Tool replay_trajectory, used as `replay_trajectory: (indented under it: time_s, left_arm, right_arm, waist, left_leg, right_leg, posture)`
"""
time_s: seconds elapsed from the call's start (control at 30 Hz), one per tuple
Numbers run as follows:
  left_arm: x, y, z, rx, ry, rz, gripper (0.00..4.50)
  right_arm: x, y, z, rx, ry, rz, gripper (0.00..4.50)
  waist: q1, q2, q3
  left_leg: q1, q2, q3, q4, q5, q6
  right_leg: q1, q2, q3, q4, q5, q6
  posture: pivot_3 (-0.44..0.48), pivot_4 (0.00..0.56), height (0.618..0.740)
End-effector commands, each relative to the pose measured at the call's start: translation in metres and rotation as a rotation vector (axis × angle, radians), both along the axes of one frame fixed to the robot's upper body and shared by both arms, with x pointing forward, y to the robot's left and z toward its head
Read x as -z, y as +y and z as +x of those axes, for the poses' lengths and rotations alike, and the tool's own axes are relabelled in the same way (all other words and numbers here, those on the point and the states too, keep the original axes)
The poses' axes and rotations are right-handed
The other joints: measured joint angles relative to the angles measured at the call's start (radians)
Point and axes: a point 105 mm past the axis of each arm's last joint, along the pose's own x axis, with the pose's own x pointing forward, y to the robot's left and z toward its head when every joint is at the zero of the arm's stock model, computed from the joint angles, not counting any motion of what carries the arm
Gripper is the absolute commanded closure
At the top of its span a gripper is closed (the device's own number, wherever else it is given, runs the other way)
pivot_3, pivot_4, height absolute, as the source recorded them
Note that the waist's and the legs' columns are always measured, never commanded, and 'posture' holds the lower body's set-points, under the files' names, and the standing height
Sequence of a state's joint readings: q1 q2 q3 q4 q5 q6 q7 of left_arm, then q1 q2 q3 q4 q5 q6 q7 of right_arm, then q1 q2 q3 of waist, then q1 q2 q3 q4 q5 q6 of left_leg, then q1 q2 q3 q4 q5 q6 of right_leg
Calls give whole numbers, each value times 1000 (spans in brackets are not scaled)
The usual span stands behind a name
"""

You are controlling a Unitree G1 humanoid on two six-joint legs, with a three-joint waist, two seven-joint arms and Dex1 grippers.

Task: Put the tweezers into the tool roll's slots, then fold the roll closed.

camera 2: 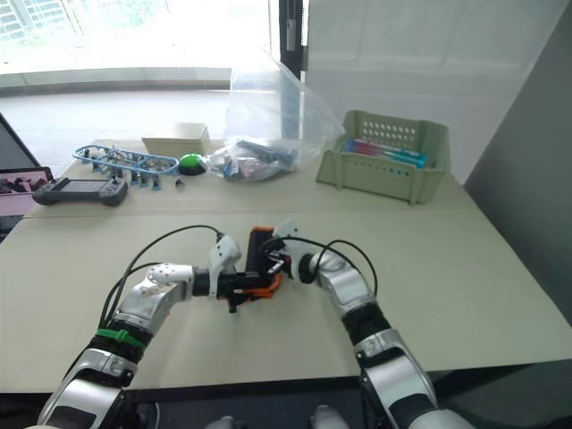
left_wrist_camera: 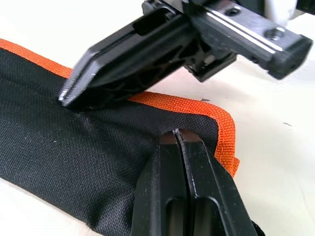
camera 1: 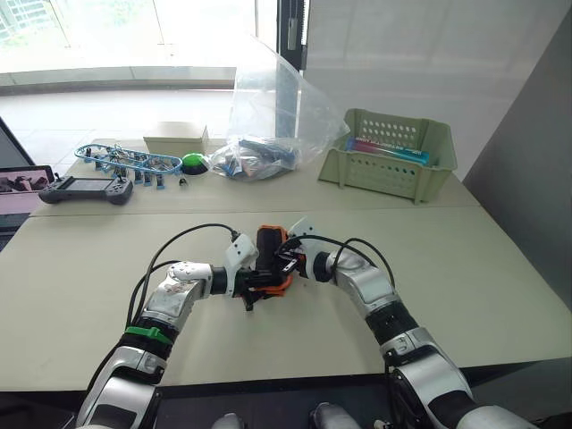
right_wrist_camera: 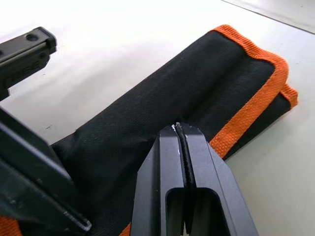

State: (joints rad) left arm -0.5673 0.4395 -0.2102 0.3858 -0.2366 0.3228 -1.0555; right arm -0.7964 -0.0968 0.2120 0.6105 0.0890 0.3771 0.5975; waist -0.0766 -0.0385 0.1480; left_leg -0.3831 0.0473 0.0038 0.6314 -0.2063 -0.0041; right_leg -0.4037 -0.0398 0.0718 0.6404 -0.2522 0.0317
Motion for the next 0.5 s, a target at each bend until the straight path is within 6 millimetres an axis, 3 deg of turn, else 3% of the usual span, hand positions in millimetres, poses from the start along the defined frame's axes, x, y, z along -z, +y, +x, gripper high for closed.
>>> replay_trajectory:
  time_s: [0.03,0.5]
  left_arm:
    - [28,5,-13,4,91,59,4487]
    - [27,9,-15,-7,86,62,4487]
  right_arm:
    - [26,-24,14,123,55,-61,4500]
    - [1,-12,40,190,1,-49,4500]
  waist:
    - [0,0,0]
    - [4,0,0]
  left_leg:
    - [1,0,0,0,0,0]
    - [0,0,-1,-3,0,0]
  right_leg:
    - [0,0,0,0,0,0]
    - [0,0,0,1,0,-4]
  posture:
    - [0,150,740]
    - [0,150,740]
